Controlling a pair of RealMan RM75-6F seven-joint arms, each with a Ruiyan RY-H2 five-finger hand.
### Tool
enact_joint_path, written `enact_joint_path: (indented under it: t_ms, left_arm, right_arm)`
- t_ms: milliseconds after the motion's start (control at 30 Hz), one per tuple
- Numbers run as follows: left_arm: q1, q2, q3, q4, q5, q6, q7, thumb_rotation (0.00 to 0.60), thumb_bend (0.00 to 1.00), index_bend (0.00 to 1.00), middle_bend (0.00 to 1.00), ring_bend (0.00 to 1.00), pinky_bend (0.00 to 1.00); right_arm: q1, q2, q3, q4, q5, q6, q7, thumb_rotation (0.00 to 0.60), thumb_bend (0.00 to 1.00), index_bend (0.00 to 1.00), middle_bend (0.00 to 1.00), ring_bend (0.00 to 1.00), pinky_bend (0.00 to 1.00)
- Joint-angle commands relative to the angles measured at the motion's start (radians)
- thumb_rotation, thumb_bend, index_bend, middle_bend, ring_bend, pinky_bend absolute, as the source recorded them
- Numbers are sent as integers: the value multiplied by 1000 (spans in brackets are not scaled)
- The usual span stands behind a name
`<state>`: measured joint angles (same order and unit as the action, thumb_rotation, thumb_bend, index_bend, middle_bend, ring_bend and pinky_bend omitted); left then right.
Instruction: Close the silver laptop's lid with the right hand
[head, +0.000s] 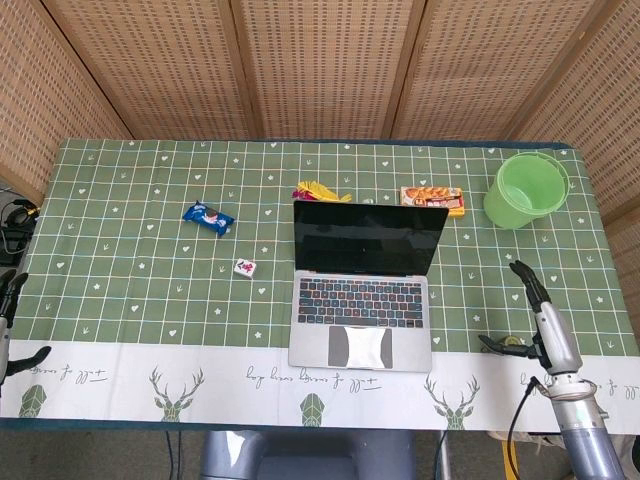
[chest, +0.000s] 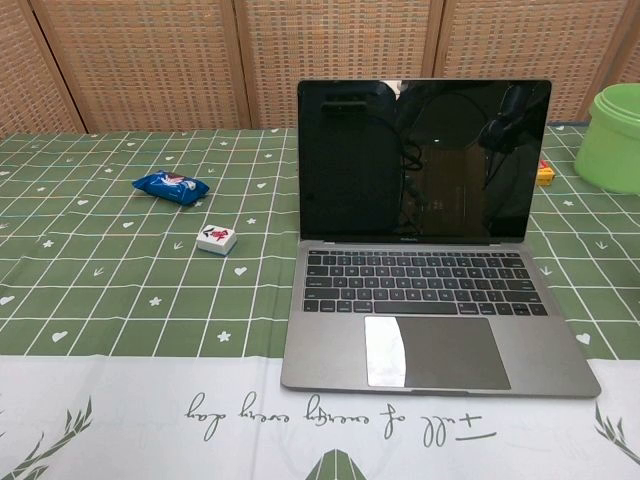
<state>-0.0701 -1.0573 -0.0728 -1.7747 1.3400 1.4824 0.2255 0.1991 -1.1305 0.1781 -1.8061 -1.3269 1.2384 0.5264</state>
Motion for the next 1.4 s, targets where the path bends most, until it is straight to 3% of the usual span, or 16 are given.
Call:
enact_joint_path:
  t_ms: [33, 467, 1400]
  left_arm:
    - [2, 1, -3, 1, 2, 7, -4, 600, 0, 0, 0, 0, 0]
    - [4, -12, -9, 22, 27, 28, -25, 600, 0, 0, 0, 0, 0]
    - [-13, -20, -8, 43, 7, -17, -20, 600, 0, 0, 0, 0, 0]
  right_arm:
    - [68, 10, 91, -45, 125, -117, 161, 600, 241, 0, 0, 0, 0]
    - [170, -57, 213, 69, 314, -337, 389, 600, 523, 11, 0, 0, 0]
    - [279, -163, 303, 261, 364, -589, 495, 600, 504, 71, 0, 0, 0]
